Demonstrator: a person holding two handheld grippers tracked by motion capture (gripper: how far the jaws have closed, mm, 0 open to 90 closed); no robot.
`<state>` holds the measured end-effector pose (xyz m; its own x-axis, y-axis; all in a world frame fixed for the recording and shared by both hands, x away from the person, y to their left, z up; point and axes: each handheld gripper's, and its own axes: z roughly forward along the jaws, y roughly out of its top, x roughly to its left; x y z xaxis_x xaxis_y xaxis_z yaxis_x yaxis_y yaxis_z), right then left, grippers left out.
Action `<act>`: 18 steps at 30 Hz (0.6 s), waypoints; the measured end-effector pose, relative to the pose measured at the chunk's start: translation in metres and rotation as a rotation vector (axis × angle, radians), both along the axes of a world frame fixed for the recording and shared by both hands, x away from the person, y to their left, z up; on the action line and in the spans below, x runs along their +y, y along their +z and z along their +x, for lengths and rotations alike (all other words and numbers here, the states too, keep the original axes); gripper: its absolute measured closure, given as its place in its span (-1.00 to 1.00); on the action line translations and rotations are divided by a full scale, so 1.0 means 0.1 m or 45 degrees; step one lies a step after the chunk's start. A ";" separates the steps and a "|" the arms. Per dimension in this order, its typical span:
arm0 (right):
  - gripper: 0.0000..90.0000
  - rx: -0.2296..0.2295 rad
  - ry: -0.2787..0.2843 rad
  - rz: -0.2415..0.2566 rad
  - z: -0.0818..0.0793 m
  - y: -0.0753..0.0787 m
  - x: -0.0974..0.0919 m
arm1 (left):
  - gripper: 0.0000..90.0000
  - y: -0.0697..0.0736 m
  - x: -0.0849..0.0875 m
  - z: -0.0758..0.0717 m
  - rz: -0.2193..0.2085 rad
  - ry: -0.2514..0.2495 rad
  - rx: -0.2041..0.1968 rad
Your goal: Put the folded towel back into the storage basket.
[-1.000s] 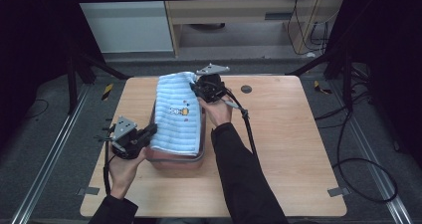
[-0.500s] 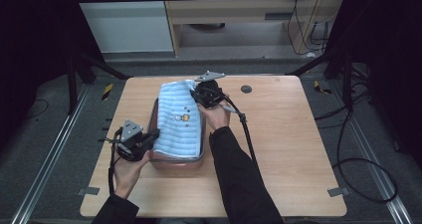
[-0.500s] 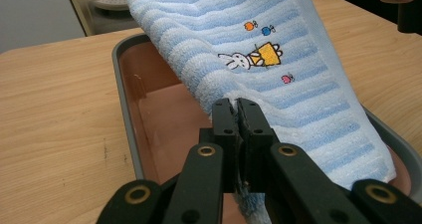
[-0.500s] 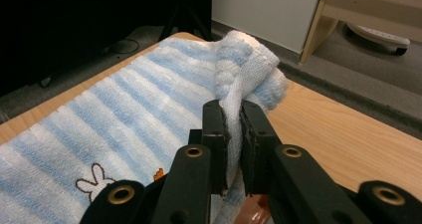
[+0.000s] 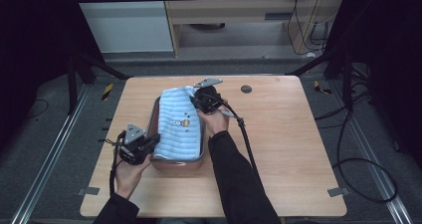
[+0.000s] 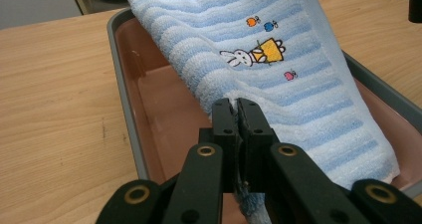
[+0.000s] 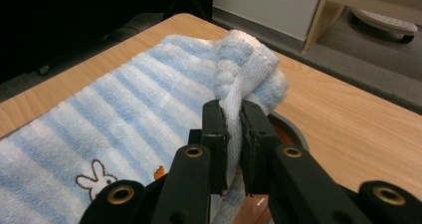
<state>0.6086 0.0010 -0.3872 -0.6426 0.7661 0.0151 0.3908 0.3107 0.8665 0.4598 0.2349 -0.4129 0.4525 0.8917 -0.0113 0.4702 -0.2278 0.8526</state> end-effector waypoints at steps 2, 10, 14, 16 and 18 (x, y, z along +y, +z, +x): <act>0.83 0.008 -0.002 -0.001 0.00 -0.02 0.00 | 0.93 0.00 0.00 0.00 0.009 -0.003 0.002; 0.83 0.023 0.002 -0.017 0.00 -0.08 0.02 | 0.93 -0.07 0.02 0.01 0.024 0.009 0.027; 0.81 0.037 -0.008 -0.039 0.00 -0.16 0.05 | 0.92 -0.11 0.02 0.03 0.036 0.016 0.049; 0.80 0.046 -0.006 -0.065 0.01 -0.19 0.06 | 0.92 -0.13 0.01 0.04 0.053 0.015 0.059; 0.76 0.061 -0.004 -0.091 0.01 -0.22 0.08 | 0.90 -0.14 0.01 0.04 0.061 0.026 0.069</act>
<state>0.6098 0.0086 -0.4097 -0.6397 0.7685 -0.0088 0.4328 0.3696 0.8223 0.4640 0.2354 -0.4272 0.4341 0.9008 0.0077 0.5206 -0.2578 0.8140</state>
